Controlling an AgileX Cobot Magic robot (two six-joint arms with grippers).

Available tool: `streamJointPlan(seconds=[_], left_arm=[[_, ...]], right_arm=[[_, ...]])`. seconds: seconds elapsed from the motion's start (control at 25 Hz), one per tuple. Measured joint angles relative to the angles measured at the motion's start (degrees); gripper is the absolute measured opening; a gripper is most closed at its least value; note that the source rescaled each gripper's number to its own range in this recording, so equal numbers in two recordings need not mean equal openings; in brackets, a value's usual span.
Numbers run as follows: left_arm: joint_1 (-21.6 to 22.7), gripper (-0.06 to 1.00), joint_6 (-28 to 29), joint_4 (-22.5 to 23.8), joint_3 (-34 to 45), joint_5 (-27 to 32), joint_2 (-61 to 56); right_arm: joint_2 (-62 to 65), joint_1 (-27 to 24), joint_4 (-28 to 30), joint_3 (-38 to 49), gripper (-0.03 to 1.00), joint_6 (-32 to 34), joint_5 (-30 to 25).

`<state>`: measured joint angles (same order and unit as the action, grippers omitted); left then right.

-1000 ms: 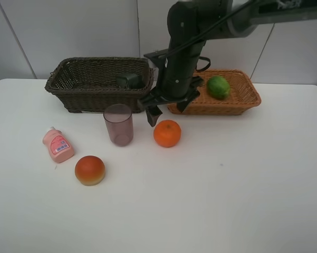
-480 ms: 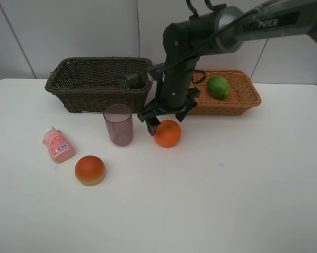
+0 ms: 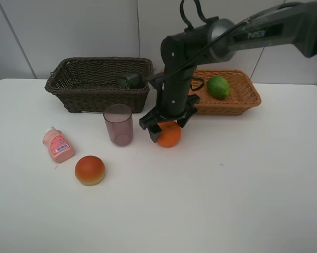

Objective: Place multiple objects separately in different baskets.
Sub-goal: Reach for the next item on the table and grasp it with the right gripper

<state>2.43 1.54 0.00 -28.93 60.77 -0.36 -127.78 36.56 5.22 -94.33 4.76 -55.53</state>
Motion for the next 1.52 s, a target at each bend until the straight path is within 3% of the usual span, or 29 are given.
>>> streamJointPlan(seconds=[1.0,1.08,1.16,1.52], left_arm=[[0.0,1.0,0.0,0.0,0.0,0.0,0.0],[0.0,1.0,0.0,0.0,0.0,0.0,0.0],[0.0,1.0,0.0,0.0,0.0,0.0,0.0],[0.0,1.0,0.0,0.0,0.0,0.0,0.0]], right_arm=[[-2.89,-0.1,1.96,0.0,0.83,-0.05,2.3],[-3.02,-0.1,2.09,0.0,0.77,-0.08,2.24],[-3.02,-0.1,2.19,0.0,0.65,-0.12,2.24],[-3.02,-0.1,2.27,0.0,0.64,-0.2,2.24]])
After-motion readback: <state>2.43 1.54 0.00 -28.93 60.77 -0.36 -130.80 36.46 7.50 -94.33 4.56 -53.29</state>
